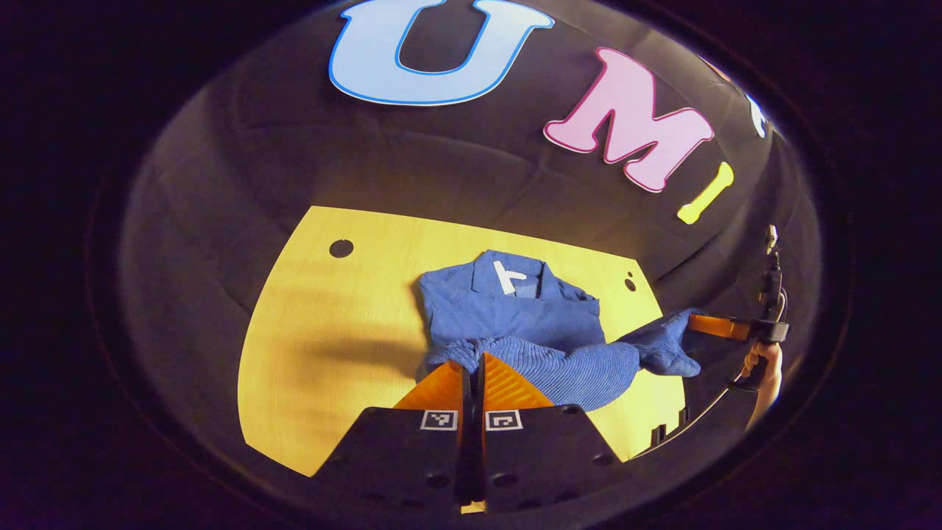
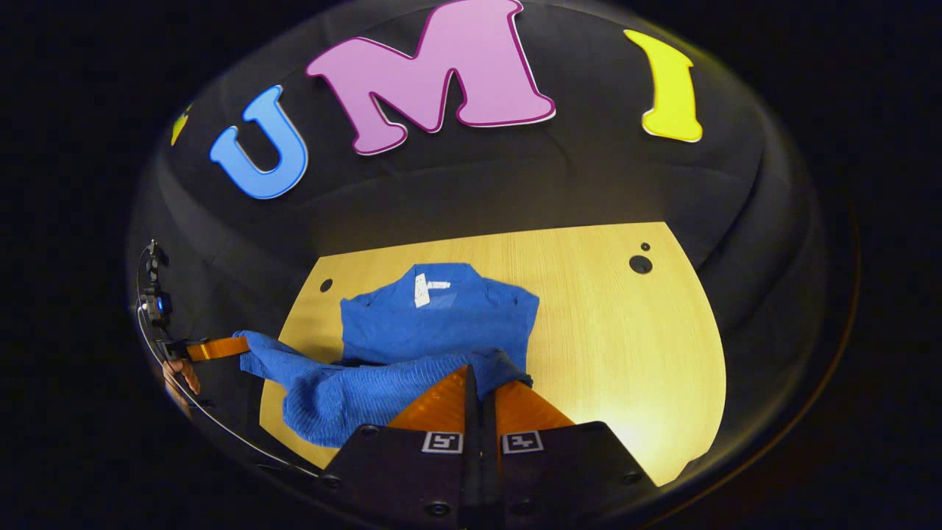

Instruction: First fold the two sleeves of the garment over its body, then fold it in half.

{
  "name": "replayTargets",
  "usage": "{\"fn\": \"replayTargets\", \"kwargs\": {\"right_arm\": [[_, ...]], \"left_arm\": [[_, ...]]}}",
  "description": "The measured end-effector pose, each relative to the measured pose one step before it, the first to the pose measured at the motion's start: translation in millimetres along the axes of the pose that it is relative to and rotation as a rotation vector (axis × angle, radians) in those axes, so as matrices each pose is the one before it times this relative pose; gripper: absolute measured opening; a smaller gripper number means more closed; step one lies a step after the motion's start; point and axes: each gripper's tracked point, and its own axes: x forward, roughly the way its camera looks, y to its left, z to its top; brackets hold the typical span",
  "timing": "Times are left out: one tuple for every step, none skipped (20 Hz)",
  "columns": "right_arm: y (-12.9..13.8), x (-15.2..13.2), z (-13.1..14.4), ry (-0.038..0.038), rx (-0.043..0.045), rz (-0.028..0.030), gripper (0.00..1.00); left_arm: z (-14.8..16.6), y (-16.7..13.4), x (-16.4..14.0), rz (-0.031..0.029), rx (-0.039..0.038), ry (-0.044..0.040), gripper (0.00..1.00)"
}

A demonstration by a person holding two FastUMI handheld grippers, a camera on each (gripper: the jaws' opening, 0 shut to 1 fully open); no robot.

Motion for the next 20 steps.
{"fn": "replayTargets", "kwargs": {"right_arm": [[-2.50,20.82,13.07,0.00407,0.01288,0.00368,0.05],[-3.85,24.03,13.13,0.00235,0.01463,0.00351,0.05],[-5.93,26.91,11.55,0.00805,0.00854,-0.00315,0.05],[-8.21,28.56,8.01,0.00841,0.00677,-0.00947,0.04],[-9.08,30.84,0.94,0.02211,0.01037,-0.00913,0.04],[-8.12,31.69,-2.84,0.04232,0.01806,-0.00790,0.04],[-6.49,25.02,-2.78,0.02591,0.01572,-0.01017,0.04],[-6.88,20.18,-0.56,0.01403,0.01906,-0.01545,0.05],[-6.33,16.26,1.02,0.01223,0.02836,-0.00598,0.05],[-1.33,13.42,0.08,0.01668,0.03654,0.01526,0.05],[2.47,9.02,-1.73,0.01744,0.03326,0.02159,0.04],[-0.28,7.81,-0.70,0.00876,0.02598,0.01075,0.04],[-1.84,9.48,1.17,0.00575,0.01978,0.01084,0.06],[-2.30,4.69,-0.22,0.00212,0.01064,0.00643,0.07],[-1.07,6.39,0.80,0.00644,0.01019,0.00568,0.34],[-1.41,2.24,2.39,-0.00652,0.00652,-0.00040,0.50],[-1.99,3.15,2.26,-0.01292,0.00246,-0.00352,0.65],[1.88,-0.82,3.06,-0.01224,0.00600,0.01460,0.80],[3.79,-3.12,3.32,-0.01125,0.00265,0.01347,0.96],[0.45,-3.34,2.81,-0.01333,-0.00634,0.00505,0.96]], "left_arm": [[14.86,2.99,16.66,0.02102,-0.00495,0.00535,0.00],[16.12,-3.41,17.30,0.00229,-0.02873,-0.00244,0.00],[14.57,-6.77,18.50,-0.02490,-0.04365,-0.00464,0.00],[14.35,-7.95,22.28,-0.03297,-0.05164,-0.00944,0.00],[11.57,-0.98,22.16,-0.02114,-0.04813,-0.00629,0.00],[6.42,5.86,24.13,0.00833,-0.03916,0.00536,0.00],[0.83,10.08,20.27,0.02533,-0.02848,0.01536,0.00],[-6.83,12.29,24.26,0.02835,-0.03227,0.02606,0.00],[-2.39,9.78,18.11,0.01231,-0.04109,0.02530,0.00],[-1.22,4.95,11.15,-0.00697,-0.05485,0.00795,0.00],[0.92,1.66,7.80,-0.01722,-0.05894,-0.00435,0.00],[3.24,-0.74,5.24,-0.01575,-0.04302,-0.00042,0.00],[0.72,4.43,4.77,0.01717,-0.01186,0.00245,0.00],[0.04,3.75,1.47,0.02244,0.01305,0.01099,0.00],[-0.98,0.81,0.37,0.01177,0.02717,0.01279,0.00],[1.67,5.00,1.67,0.02694,0.03251,0.00710,0.07],[5.66,0.28,4.23,0.01194,0.02827,-0.01626,0.07],[10.40,-0.43,-9.51,0.01762,0.01374,-0.03460,0.33],[9.35,-2.28,-4.28,-0.00195,-0.00896,-0.02955,0.59],[1.39,-4.24,3.73,0.00233,-0.00894,-0.02752,0.85]]}}
